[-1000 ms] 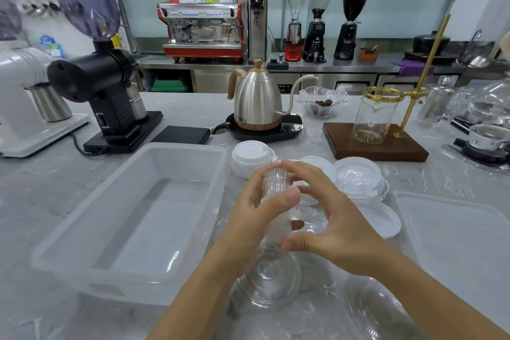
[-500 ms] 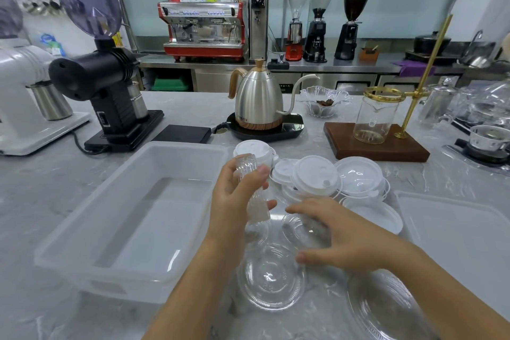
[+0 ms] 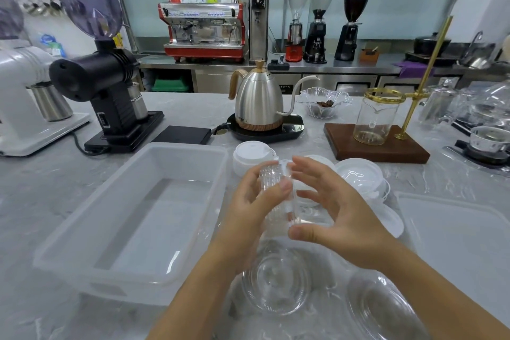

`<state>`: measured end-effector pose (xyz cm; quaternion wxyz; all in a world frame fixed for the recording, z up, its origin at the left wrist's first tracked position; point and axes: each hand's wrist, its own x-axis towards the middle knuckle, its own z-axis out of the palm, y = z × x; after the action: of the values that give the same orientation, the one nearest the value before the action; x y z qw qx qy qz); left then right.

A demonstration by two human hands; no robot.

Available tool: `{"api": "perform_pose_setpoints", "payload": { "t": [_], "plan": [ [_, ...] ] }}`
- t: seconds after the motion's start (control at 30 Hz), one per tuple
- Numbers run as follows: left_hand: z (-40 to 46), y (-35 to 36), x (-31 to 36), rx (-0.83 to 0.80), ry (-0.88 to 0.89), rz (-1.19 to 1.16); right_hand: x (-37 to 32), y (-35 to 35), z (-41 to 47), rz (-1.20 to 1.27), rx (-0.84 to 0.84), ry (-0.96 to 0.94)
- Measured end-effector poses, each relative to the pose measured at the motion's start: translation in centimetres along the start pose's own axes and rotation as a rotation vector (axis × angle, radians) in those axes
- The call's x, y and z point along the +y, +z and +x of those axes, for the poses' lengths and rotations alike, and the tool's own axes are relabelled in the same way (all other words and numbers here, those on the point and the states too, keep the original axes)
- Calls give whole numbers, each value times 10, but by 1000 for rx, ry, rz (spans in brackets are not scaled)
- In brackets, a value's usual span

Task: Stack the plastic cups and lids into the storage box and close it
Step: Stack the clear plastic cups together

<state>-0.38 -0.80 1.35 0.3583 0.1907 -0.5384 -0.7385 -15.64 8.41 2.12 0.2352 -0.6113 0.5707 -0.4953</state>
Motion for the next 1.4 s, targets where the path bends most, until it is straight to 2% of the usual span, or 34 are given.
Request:
{"api": "perform_pose_setpoints", "payload": {
  "t": [0.23, 0.37, 0.47, 0.57, 0.63, 0.7, 0.73, 0.8, 0.93, 1.13, 1.4],
  "plan": [
    [-1, 2, -3, -18, 36, 60, -2, 2, -2, 82, -11, -23],
    [-4, 3, -1, -49, 26, 60, -3, 5, -2, 26, -30, -44],
    [-3, 2, -1, 17, 56, 82, -4, 4, -2, -29, -43, -27],
    [-1, 0, 3, 133, 107, 30, -5, -2, -3, -205, -31, 84],
    [0, -2, 5, 202, 152, 19, -10, -6, -5, -396, -187, 186],
    [0, -4, 5, 240, 169, 16, -15, -3, -10, -599, -443, 260],
    [1, -4, 5, 247, 167, 15, -15, 0, -12, -711, -534, 240],
    [1, -3, 5, 254, 162, 18, -13, 9, -17, -839, -600, 142],
    [0, -4, 6, 288, 169, 2, -12, 13, -19, -806, -625, 106],
    [1, -5, 5, 295, 156, 6, -13, -7, -14, -761, -610, 200],
    [3, -4, 4, 242, 140, 70, -8, -36, -5, -542, -413, 254]
  ]
}}
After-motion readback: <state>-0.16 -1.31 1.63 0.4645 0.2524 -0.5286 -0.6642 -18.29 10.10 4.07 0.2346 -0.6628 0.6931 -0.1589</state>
